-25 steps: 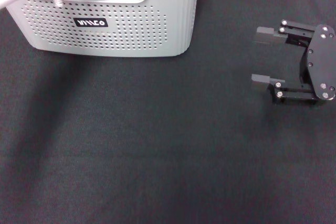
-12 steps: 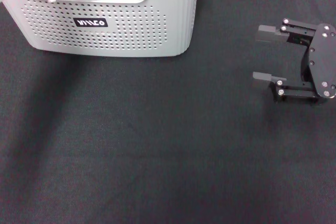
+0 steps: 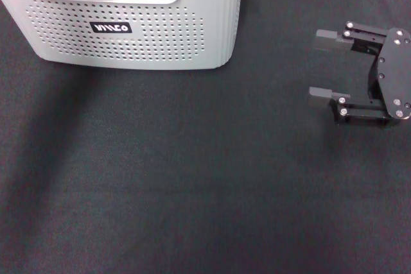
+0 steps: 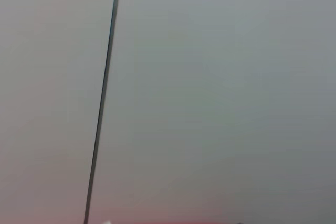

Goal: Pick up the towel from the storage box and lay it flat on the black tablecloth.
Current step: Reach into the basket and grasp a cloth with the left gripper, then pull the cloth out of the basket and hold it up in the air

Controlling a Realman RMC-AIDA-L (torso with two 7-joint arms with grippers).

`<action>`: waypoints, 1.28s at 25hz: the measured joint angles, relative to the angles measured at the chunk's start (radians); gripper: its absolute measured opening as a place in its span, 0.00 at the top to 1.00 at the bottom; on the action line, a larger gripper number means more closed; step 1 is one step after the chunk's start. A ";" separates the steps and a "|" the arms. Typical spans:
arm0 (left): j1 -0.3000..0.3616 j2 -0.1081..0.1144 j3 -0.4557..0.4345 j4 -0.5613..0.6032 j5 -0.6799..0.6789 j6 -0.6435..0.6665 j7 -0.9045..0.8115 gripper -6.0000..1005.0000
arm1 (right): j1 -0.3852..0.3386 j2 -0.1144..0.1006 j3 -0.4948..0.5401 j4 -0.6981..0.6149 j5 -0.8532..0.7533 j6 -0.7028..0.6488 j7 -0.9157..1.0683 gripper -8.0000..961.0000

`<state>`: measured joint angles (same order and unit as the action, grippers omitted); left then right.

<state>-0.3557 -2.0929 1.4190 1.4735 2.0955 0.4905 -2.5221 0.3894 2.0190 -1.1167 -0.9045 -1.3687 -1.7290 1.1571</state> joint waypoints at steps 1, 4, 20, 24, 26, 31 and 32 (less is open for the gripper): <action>0.018 0.001 0.000 0.042 0.000 0.007 0.000 0.97 | -0.001 0.000 0.000 0.000 0.003 0.000 0.000 0.25; 0.064 0.001 -0.001 0.169 0.000 0.044 0.000 0.97 | -0.006 0.001 0.000 0.008 0.010 0.003 -0.001 0.25; 0.206 0.000 -0.051 0.549 -0.305 0.209 0.159 0.97 | 0.068 0.009 -0.008 0.230 0.193 0.060 -0.189 0.25; 0.210 -0.002 -0.147 0.546 -0.439 0.311 0.214 0.97 | 0.085 0.009 -0.003 0.238 0.233 0.066 -0.212 0.25; 0.211 -0.002 -0.188 0.544 -0.493 0.359 0.226 0.97 | 0.087 0.008 0.000 0.236 0.256 0.078 -0.219 0.25; 0.221 -0.003 -0.240 0.544 -0.615 0.437 0.281 0.97 | 0.113 0.009 -0.013 0.247 0.295 0.095 -0.237 0.25; 0.223 -0.003 -0.240 0.544 -0.631 0.440 0.292 0.97 | 0.118 0.009 -0.022 0.251 0.301 0.096 -0.243 0.25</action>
<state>-0.1326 -2.0956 1.1788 2.0175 1.4643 0.9305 -2.2304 0.5070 2.0282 -1.1386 -0.6536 -1.0675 -1.6334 0.9136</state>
